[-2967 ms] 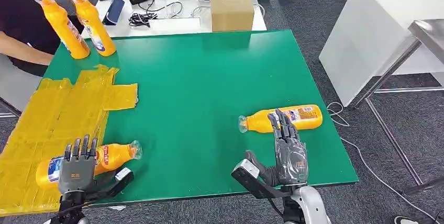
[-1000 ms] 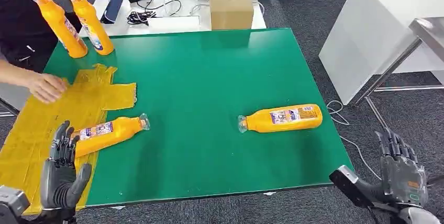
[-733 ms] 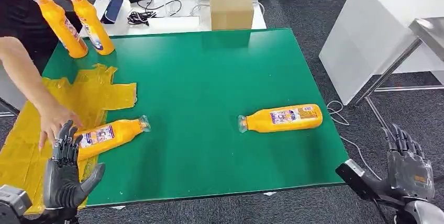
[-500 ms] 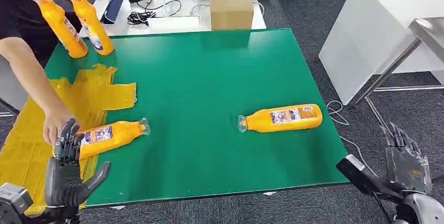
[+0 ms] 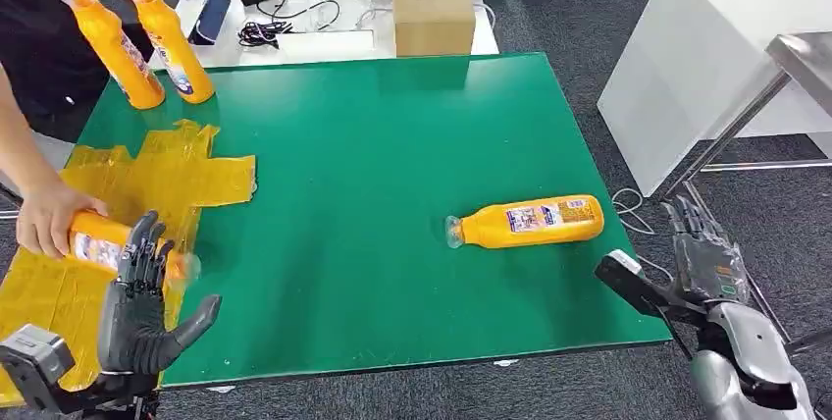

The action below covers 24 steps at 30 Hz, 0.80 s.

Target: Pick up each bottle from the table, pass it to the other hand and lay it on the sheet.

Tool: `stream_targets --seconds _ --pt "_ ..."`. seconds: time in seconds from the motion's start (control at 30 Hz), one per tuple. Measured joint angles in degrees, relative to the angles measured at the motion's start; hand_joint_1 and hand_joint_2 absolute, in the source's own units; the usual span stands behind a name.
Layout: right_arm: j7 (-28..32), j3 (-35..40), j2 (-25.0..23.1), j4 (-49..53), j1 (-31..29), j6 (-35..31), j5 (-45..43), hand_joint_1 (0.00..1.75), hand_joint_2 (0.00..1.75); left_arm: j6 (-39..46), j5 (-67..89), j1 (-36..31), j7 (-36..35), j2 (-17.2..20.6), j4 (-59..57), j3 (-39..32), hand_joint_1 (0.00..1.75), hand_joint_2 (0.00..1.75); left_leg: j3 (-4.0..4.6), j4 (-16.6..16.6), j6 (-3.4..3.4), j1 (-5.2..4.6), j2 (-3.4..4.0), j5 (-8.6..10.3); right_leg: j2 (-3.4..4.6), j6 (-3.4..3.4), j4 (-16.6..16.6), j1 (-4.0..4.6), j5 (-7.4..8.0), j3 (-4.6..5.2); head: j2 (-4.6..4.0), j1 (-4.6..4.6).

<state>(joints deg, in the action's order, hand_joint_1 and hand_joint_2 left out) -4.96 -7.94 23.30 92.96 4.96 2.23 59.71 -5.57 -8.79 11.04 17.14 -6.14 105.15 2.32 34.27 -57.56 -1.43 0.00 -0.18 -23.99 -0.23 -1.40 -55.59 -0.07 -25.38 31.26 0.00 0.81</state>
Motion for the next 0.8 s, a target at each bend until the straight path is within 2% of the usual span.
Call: stream_targets --seconds 0.07,0.17,0.47,0.8 --pt "0.00 0.16 0.02 -0.18 -0.23 0.00 0.00 0.00 1.75 0.00 -0.02 -0.04 0.00 0.02 0.00 0.02 0.00 1.75 0.00 0.00 0.00 0.00 0.00 0.00 0.00 0.00 0.00 0.00 0.00 0.00 0.00 0.00" --pt "-0.66 6.52 0.63 -6.08 -6.11 -0.70 0.59 0.00 1.75 -0.02 -0.48 -0.64 -0.50 0.33 -0.57 0.50 0.00 1.75 0.03 0.00 0.00 0.00 -0.01 0.00 0.00 0.00 0.00 0.00 0.00 0.02 0.00 0.00" --pt "-0.79 9.97 1.18 -9.90 -9.48 -0.68 0.81 0.00 1.75 -0.02 -1.37 -1.15 -0.90 0.55 -0.94 0.59 0.00 1.75 0.06 0.00 0.00 -0.01 -0.02 0.00 -0.01 0.00 0.00 0.00 0.00 0.02 0.00 0.00" --pt "-0.94 15.35 1.88 -16.64 -16.23 -0.46 0.79 0.00 1.75 -0.42 -3.37 -2.18 -1.31 0.83 -2.10 0.85 0.00 1.75 0.05 -0.01 -0.03 -0.01 -0.02 0.03 -0.01 -0.01 -0.02 0.00 0.01 0.02 0.00 0.00"
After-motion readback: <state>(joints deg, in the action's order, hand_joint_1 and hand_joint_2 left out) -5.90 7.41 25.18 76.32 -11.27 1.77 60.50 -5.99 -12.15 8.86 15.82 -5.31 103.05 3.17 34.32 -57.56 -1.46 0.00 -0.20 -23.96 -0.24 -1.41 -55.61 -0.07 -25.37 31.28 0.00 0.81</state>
